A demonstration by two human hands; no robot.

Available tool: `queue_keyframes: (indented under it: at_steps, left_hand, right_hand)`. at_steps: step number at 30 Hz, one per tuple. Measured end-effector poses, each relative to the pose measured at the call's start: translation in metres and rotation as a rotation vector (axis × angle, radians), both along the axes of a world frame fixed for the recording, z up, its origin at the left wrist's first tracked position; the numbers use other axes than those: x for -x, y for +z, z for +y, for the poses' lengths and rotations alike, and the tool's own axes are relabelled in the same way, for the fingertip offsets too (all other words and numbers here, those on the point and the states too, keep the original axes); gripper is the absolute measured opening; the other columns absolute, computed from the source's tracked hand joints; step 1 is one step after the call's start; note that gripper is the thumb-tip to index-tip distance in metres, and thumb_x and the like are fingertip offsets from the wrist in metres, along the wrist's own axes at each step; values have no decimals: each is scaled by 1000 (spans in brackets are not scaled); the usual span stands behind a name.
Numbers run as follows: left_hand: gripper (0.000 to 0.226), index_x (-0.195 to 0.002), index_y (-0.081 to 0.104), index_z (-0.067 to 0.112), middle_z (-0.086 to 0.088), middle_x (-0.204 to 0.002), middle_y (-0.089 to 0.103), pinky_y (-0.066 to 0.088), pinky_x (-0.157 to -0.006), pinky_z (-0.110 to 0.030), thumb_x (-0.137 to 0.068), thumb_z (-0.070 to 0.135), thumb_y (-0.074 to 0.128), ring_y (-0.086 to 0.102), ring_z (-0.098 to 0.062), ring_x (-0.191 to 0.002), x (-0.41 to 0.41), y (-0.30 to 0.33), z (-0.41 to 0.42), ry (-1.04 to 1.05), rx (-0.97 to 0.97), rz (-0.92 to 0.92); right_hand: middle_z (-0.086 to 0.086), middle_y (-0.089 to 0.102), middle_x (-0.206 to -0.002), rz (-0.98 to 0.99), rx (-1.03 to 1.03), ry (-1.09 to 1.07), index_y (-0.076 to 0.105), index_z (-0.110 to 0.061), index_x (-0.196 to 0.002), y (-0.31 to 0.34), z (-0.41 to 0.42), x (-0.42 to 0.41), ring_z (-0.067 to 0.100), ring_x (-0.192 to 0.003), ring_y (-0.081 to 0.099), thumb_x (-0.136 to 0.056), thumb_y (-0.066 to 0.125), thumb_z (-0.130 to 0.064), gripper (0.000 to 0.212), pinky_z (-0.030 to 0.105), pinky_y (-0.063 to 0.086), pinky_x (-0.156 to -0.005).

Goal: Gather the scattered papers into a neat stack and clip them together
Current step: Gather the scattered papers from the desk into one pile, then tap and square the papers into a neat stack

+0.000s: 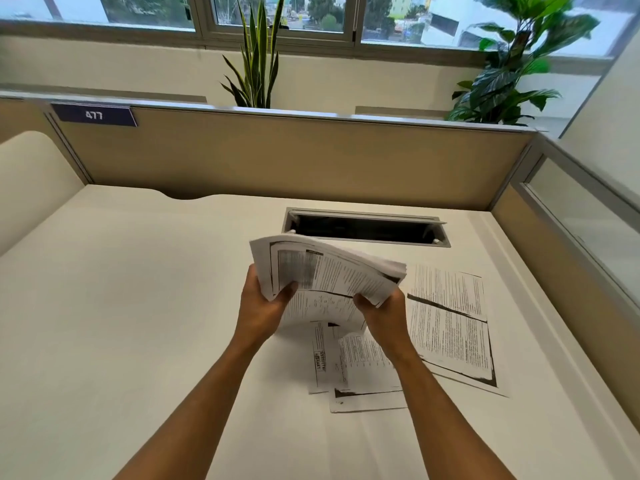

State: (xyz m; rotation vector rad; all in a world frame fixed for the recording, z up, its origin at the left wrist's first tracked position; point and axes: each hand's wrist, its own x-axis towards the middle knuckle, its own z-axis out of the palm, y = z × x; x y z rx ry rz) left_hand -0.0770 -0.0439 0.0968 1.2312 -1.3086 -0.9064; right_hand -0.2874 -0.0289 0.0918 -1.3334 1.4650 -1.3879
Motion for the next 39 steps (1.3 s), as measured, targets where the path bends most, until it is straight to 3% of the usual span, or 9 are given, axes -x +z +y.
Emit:
queue_keyframes:
  at_steps: [5,10,16,18,20,24,29,33,39]
  left_hand:
    - [38,-116,44,25,15,-104,55,55,-72,-18,-88,13,67,61,-10,-97,5,7,0,70,52,-38]
    - [44,-121,43,21,8,-110,59,56,-78,-26,-86,16,70,61,-11,-102,1,-7,1,37,-72,43]
    - [31,-120,50,22,-1,-112,62,56,-76,-28,-92,21,62,63,-14,-96,1,-17,-2,37,-87,-40]
    - [26,-115,50,23,-1,-108,62,57,-73,-27,-92,20,62,65,-15,-94,0,-16,-3,60,-73,-40]
    - [26,-115,52,21,0,-106,65,59,-73,-29,-91,20,63,67,-16,-93,-4,-17,-4,72,-100,11]
    - [36,-123,52,21,0,-112,67,60,-76,-36,-90,17,66,69,-16,-96,-20,-30,-6,85,-216,99]
    - [41,-126,52,17,-7,-118,65,55,-90,-51,-88,15,68,66,-28,-104,-42,-63,-4,108,-415,57]
    - [39,-123,50,11,-13,-122,62,49,-97,-52,-88,9,67,61,-33,-110,-52,-84,2,138,-531,7]
    - [39,-122,51,8,-13,-122,62,49,-97,-48,-87,9,68,61,-32,-111,-63,-96,9,150,-577,-36]
  right_hand:
    - [7,63,-109,-18,15,-36,55,-4,-119,2,-2,-4,17,-104,60,-82,68,1,39,23,57,-77]
    - [2,61,-115,-6,-56,55,49,-12,-126,-9,4,2,15,-113,56,-84,67,1,47,19,54,-80]
    - [2,56,-126,62,-102,71,43,-18,-131,-14,6,-1,18,-121,51,-91,59,-7,44,41,50,-98]
    - [-2,56,-125,116,-81,66,40,-22,-131,-16,9,3,15,-117,53,-90,64,-16,47,37,51,-96]
    - [-5,54,-128,211,-70,-2,39,-23,-133,-26,13,13,13,-117,51,-84,71,-28,59,31,45,-96]
    - [2,48,-140,507,-111,-182,39,-23,-137,-59,27,43,21,-129,43,-74,75,-48,76,42,34,-108]
    - [6,25,-157,791,-310,-148,23,-19,-149,-103,44,69,20,-147,12,-64,48,-80,108,48,2,-119]
    - [5,4,-162,841,-441,-83,6,-27,-152,-115,47,75,18,-148,-7,-67,53,-79,110,52,-12,-115]
    - [3,14,-160,833,-402,-95,11,-28,-152,-119,46,80,17,-148,1,-76,52,-71,96,48,-12,-116]
